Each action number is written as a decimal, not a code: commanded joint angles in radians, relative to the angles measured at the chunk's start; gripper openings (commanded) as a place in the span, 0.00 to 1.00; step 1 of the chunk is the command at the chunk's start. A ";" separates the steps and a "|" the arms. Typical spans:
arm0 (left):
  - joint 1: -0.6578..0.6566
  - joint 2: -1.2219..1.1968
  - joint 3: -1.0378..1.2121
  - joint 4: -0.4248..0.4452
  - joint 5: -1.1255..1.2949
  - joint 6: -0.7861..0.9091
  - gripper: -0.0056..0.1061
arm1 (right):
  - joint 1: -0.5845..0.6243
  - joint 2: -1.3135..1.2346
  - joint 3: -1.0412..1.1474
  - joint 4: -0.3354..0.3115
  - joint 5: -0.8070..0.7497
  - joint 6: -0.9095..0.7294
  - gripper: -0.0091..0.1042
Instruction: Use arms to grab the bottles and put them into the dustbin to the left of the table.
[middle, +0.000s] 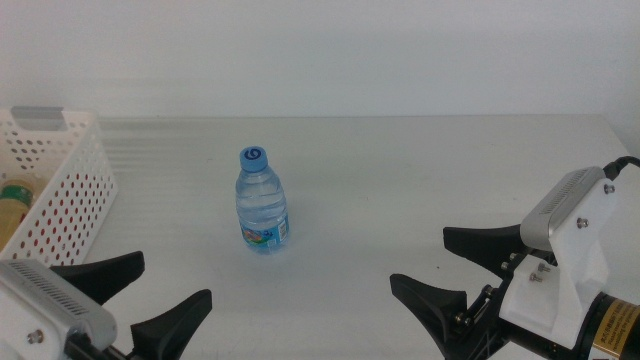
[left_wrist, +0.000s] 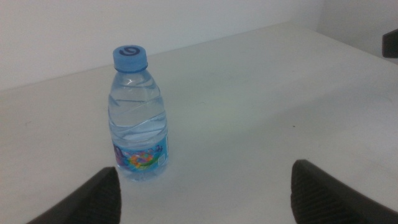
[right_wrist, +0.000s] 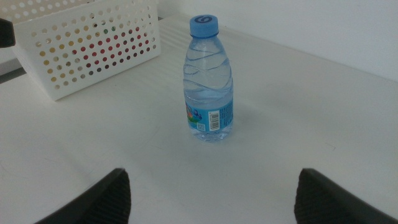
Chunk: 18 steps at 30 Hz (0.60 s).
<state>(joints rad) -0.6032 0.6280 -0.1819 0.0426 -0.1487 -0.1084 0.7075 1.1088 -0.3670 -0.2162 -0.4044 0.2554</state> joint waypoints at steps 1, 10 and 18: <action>-0.005 -0.001 -0.028 -0.007 -0.103 -0.006 0.86 | 0.000 -0.019 -0.020 0.000 -0.068 -0.013 0.75; -0.001 0.006 -0.032 -0.016 -0.164 0.040 0.84 | 0.000 -0.018 -0.020 0.000 -0.068 -0.013 0.75; 0.069 0.111 -0.149 -0.094 -0.148 0.072 0.79 | 0.000 -0.018 -0.020 0.000 -0.068 -0.013 0.75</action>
<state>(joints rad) -0.5409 0.7187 -0.2767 -0.0336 -0.2154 -0.0353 0.7075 1.1088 -0.3670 -0.2162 -0.4040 0.2554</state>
